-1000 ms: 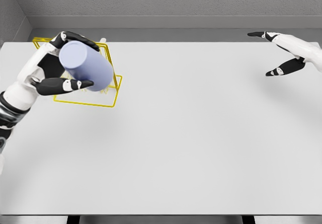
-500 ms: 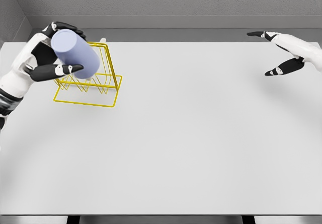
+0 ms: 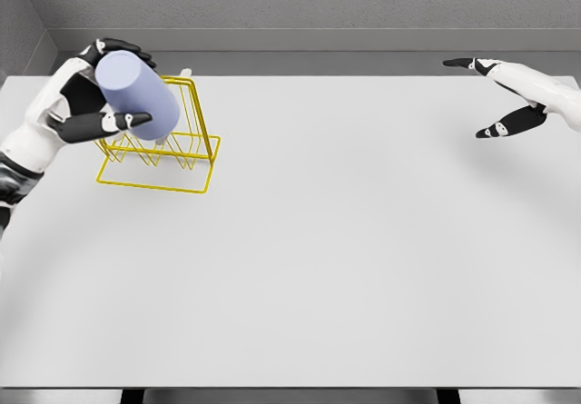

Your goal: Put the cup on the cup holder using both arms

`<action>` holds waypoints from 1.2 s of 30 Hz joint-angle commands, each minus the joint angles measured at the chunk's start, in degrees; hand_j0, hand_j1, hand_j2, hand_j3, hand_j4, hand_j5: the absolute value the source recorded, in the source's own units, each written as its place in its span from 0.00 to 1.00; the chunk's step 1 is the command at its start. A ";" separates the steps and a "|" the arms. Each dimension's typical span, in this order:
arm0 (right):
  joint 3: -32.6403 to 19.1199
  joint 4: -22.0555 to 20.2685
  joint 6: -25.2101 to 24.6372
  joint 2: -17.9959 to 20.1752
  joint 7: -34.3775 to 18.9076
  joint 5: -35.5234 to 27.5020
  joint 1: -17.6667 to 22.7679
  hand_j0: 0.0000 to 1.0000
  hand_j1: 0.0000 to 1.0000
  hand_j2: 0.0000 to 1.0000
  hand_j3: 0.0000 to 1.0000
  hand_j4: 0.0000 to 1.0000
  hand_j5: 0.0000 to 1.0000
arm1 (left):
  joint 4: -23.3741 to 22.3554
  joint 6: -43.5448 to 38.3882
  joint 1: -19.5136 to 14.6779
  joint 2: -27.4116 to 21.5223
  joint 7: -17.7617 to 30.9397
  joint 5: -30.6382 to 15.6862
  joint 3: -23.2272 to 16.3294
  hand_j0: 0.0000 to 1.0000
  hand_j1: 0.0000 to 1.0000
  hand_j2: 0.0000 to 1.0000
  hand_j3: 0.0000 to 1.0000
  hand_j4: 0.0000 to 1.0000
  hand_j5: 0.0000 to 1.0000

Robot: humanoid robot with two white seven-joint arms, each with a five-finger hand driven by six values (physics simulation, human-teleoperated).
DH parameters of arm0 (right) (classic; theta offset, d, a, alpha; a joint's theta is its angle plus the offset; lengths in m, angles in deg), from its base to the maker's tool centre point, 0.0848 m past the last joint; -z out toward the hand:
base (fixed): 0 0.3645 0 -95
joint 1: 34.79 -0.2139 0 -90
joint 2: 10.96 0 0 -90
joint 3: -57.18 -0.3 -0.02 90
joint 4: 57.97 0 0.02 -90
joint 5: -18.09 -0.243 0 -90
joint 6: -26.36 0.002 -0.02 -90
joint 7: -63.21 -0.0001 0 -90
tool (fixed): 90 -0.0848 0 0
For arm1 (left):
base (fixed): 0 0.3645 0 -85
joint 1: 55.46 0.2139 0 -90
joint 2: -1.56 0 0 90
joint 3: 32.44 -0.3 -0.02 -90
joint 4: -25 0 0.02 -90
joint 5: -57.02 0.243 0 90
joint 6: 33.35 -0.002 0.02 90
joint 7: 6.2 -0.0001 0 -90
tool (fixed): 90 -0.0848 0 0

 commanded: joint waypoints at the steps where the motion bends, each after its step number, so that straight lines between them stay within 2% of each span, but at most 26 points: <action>1: -0.10 -0.02 -0.09 -0.01 0.02 -0.40 0.09 1.00 1.00 1.00 1.00 1.00 1.00 | 0.09 -0.07 0.00 0.23 -0.04 0.62 -0.08 0.45 0.45 0.45 0.45 0.45 0.45; 9: -0.01 -0.02 -0.09 -0.01 0.02 -0.40 0.09 1.00 1.00 1.00 1.00 1.00 1.00 | 0.00 -0.07 1.32 0.40 -0.04 1.41 -0.08 0.45 0.45 0.45 0.45 0.45 0.45; 11: -0.10 -0.02 -0.09 -0.01 0.02 -0.40 0.09 1.00 1.00 1.00 1.00 1.00 1.00 | 0.09 -0.07 1.32 0.40 -0.04 1.41 -0.08 0.60 0.60 0.60 0.60 0.60 0.60; 12: -0.10 -0.02 -0.09 -0.01 0.02 -0.40 0.09 1.00 1.00 1.00 1.00 1.00 1.00 | 0.18 -0.15 1.32 0.40 -0.04 1.50 -0.17 0.81 0.81 0.81 0.81 0.81 0.81; 14: -0.10 -0.02 -0.09 -0.01 0.02 -0.40 0.09 1.00 1.00 1.00 1.00 1.00 1.00 | 0.27 -0.15 1.23 0.31 -0.04 1.50 -0.08 1.00 1.00 1.00 1.00 1.00 1.00; 26: -0.19 0.07 -0.09 0.08 0.02 -0.40 0.09 1.00 1.00 1.00 1.00 1.00 1.00 | 0.79 0.20 1.41 0.40 -0.04 1.23 0.27 1.00 1.00 1.00 1.00 1.00 1.00; 28: -0.10 0.07 -0.09 0.17 0.02 -0.40 0.17 1.00 1.00 1.00 1.00 1.00 1.00 | 2.55 0.37 1.76 -0.12 -0.04 1.06 0.53 1.00 1.00 1.00 1.00 1.00 1.00; 31: -0.19 -0.02 -0.09 0.17 0.02 -0.40 0.17 1.00 1.00 1.00 1.00 1.00 1.00 | 10.72 0.46 7.56 -0.65 -0.04 0.97 7.74 1.00 1.00 1.00 1.00 1.00 1.00; 33: -0.19 0.07 -0.09 0.17 0.02 -0.40 0.17 1.00 1.00 1.00 1.00 1.00 1.00 | 11.51 0.99 9.05 -1.09 -0.04 0.88 10.11 1.00 1.00 1.00 1.00 1.00 1.00; 36: -0.19 0.07 -0.09 0.25 0.02 -0.40 0.09 1.00 1.00 1.00 1.00 1.00 1.00 | 11.60 2.75 11.16 -3.20 -0.04 0.70 10.12 1.00 1.00 1.00 1.00 1.00 1.00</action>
